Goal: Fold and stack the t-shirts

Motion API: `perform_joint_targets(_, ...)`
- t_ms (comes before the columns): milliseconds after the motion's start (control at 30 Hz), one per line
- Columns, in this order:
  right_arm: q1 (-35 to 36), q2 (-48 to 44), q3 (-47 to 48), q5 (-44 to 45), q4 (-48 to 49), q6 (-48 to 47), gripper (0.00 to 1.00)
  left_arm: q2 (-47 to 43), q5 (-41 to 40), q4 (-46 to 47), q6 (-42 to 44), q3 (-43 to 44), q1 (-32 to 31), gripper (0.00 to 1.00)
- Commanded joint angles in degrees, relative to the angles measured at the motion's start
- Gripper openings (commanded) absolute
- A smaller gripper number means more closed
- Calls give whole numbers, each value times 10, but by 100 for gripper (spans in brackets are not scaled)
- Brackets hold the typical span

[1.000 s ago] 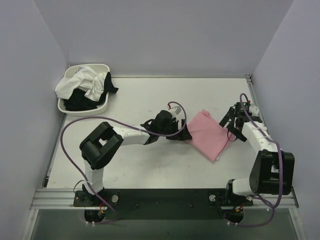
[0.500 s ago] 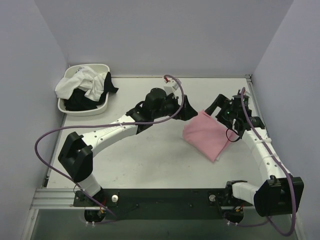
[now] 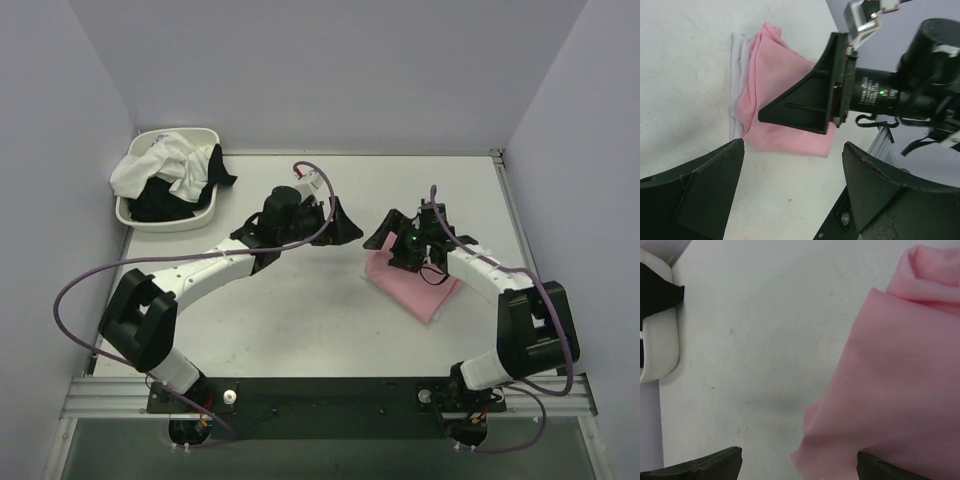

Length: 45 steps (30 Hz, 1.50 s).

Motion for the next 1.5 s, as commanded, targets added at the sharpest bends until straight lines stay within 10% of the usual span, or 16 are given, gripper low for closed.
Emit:
perform_joint_targets(0,29,55,-12,-12,60,-4,100,-65,14,42,-3,-26,24,88)
perform_joint_targets(600,296,212,70,-25,7,-107,100,-201,0,2,3,-130,87,89)
perform_joint_targets(1267,304,-160,167,377,-217,-201,100,-275,-35,-102,38,-103,87,95)
perform_joint_targets(1467,174,-138,146,304,-164,-168,100,-222,4,9,-8,-142,34,95)
